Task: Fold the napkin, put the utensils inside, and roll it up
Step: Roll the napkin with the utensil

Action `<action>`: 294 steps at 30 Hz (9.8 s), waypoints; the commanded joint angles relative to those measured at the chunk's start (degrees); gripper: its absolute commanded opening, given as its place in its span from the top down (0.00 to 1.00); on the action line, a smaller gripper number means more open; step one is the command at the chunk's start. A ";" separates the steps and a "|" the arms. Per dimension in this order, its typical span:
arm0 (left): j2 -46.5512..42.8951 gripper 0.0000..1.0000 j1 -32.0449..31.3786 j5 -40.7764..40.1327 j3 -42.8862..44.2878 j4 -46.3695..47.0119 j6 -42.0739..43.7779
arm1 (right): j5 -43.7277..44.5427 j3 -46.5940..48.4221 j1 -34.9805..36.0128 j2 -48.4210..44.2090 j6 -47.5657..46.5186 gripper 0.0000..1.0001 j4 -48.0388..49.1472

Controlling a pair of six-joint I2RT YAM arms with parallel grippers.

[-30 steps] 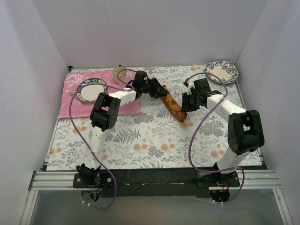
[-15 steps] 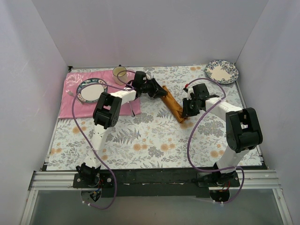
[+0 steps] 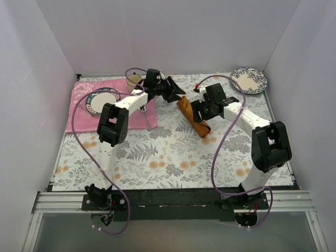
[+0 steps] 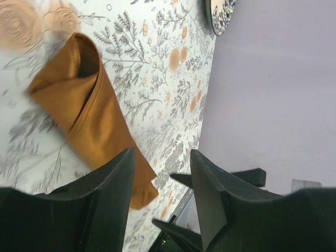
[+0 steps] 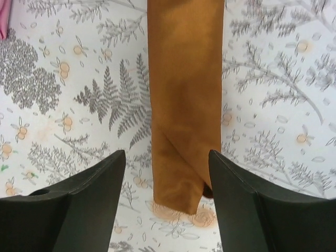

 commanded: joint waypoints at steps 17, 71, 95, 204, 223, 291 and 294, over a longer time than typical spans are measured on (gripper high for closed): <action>-38.53 0.54 4.39 -8.26 -38.17 -4.01 4.29 | 34.89 16.97 13.26 19.16 -9.15 0.28 1.06; -38.45 0.54 4.83 -3.25 -40.74 1.88 3.32 | -17.11 15.66 3.78 18.81 9.82 0.92 5.36; -18.24 0.66 1.84 8.87 -28.00 12.51 0.07 | -41.47 -6.84 -4.13 19.42 42.35 0.90 47.02; -0.57 0.73 1.22 8.70 -16.39 14.89 1.30 | -28.03 -16.96 2.28 -0.79 11.50 0.60 13.89; -0.57 0.73 1.22 8.62 -16.30 14.89 1.12 | -31.02 -15.80 5.88 0.35 13.87 0.62 17.58; -40.08 0.44 3.69 9.14 -31.40 -4.27 16.15 | -13.09 -13.43 -6.78 -1.85 5.35 0.56 4.12; -45.63 0.43 3.69 8.88 -38.09 -4.36 15.98 | -10.72 -14.05 -5.02 -0.88 5.17 0.58 4.92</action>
